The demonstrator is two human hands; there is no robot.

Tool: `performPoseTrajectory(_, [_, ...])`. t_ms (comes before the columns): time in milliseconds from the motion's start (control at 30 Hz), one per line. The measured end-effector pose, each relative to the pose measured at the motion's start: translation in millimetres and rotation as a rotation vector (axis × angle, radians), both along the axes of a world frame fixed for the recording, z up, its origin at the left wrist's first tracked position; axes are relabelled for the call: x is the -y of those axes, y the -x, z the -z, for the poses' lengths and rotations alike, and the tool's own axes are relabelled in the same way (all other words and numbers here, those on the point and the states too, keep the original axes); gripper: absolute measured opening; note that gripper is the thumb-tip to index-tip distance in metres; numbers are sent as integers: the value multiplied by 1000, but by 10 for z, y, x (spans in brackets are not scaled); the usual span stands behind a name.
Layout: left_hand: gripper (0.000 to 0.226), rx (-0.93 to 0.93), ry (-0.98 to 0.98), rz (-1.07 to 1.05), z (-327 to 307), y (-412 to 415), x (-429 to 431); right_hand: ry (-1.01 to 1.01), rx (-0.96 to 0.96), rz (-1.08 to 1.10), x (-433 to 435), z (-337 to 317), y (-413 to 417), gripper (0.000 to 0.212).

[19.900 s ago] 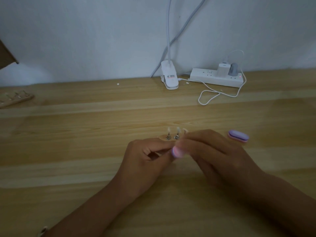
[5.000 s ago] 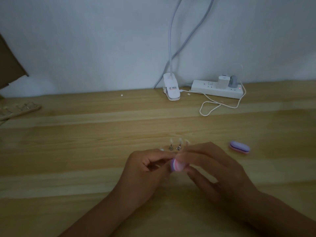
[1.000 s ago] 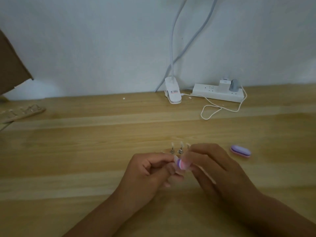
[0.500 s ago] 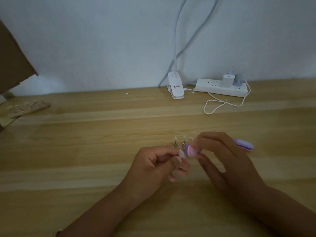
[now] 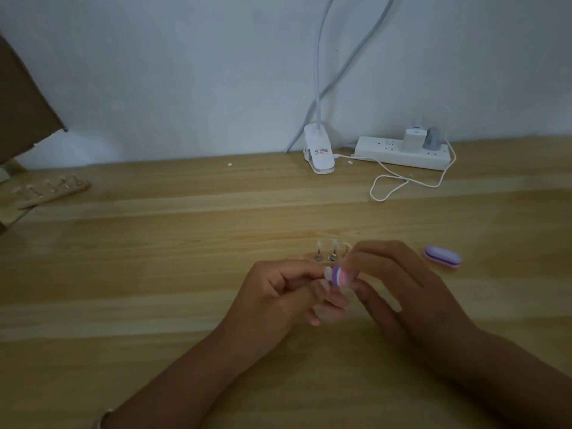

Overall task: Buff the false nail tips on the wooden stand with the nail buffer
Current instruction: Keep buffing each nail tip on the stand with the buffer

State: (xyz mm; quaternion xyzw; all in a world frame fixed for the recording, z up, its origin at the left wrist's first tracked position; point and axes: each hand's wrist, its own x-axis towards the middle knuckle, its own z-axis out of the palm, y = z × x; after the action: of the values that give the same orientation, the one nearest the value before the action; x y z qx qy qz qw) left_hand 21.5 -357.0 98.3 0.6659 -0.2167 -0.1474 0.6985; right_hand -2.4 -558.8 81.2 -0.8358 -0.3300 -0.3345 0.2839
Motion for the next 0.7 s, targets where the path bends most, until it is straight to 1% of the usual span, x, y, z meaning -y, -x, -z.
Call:
performPoseTrajectory(100, [20,-15,5,1,-2,3,5,-46,3,36,23,-23,-17,14])
performPoseTrajectory(167, [15,4,5,20,0,-2,6,-47,19,-20,-40,-7,22,15])
performPoseTrajectory(233, [20,16,5,33,-3,-2,0,-7,19,-58,-58,22,38,17])
performPoseTrajectory(300, [21,-2,11,33,0,1,-7,17,8,-18,-4,7,2,19])
performPoseTrajectory(400, [19,-12,18,33,11,-3,-3,-29,15,21,29,-27,-18,18])
performPoseTrajectory(533, [18,30,26,40,7,-5,12,23,42,-70,-51,3,52,17])
performPoseTrajectory(600, [18,15,19,35,12,-5,6,46,23,-29,-3,-10,21,17])
performPoseTrajectory(700, [17,9,14,17,32,-16,-1,8,-3,32,38,-37,-13,18])
